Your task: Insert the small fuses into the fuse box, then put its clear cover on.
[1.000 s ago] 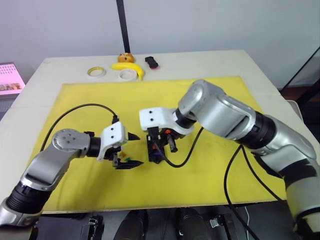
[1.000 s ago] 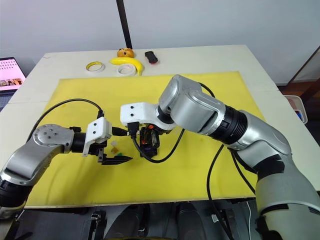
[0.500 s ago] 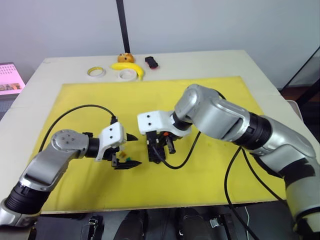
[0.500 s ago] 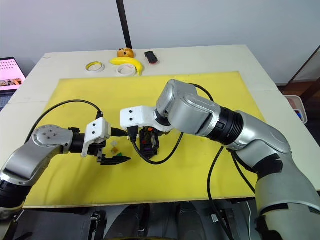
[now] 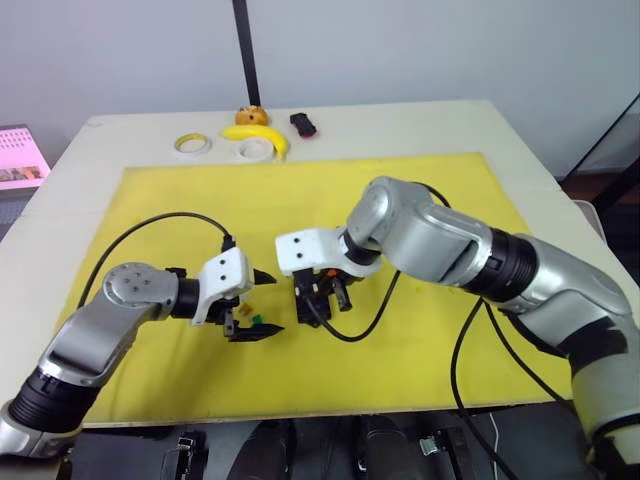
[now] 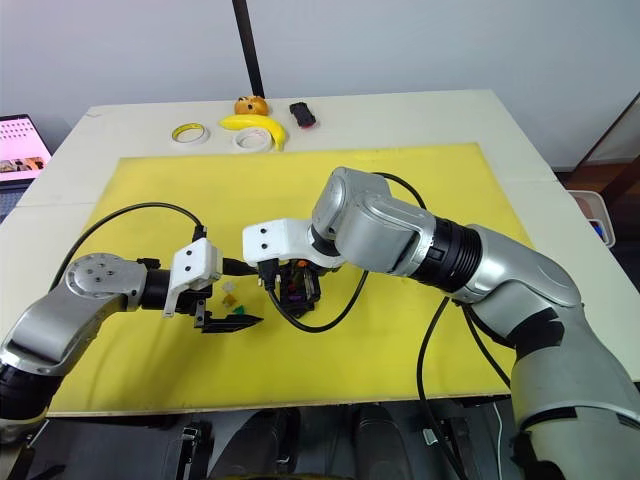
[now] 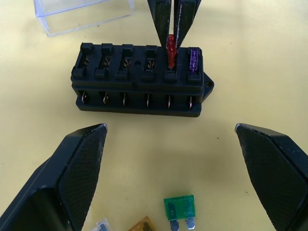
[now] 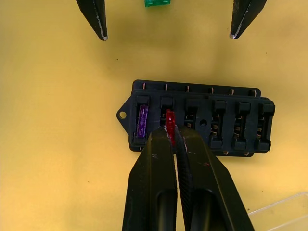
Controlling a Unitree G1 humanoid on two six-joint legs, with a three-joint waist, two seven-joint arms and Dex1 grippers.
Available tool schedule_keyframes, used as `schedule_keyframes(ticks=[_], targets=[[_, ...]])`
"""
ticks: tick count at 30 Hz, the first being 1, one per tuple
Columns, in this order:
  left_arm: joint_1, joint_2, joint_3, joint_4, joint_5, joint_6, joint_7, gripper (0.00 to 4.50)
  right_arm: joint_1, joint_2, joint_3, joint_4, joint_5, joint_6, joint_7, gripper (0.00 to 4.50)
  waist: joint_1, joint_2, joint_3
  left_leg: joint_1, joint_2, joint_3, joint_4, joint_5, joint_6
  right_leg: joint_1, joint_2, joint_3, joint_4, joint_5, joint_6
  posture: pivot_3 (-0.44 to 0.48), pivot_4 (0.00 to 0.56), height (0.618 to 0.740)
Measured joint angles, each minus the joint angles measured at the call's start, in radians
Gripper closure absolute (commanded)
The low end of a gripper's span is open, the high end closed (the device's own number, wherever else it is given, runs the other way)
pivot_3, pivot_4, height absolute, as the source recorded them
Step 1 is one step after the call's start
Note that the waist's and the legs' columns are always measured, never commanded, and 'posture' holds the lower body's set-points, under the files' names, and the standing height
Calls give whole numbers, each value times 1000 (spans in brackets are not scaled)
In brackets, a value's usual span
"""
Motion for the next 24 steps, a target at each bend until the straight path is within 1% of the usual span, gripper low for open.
schedule_keyframes(ticks=[24], targets=[[-2,-2,0,0,0,0,7,0,17,-2,6,4,-37,-37,13,4489,0,0,0,0,0,0,0,0,0,0,0,0,0,0,0,0,150,740]])
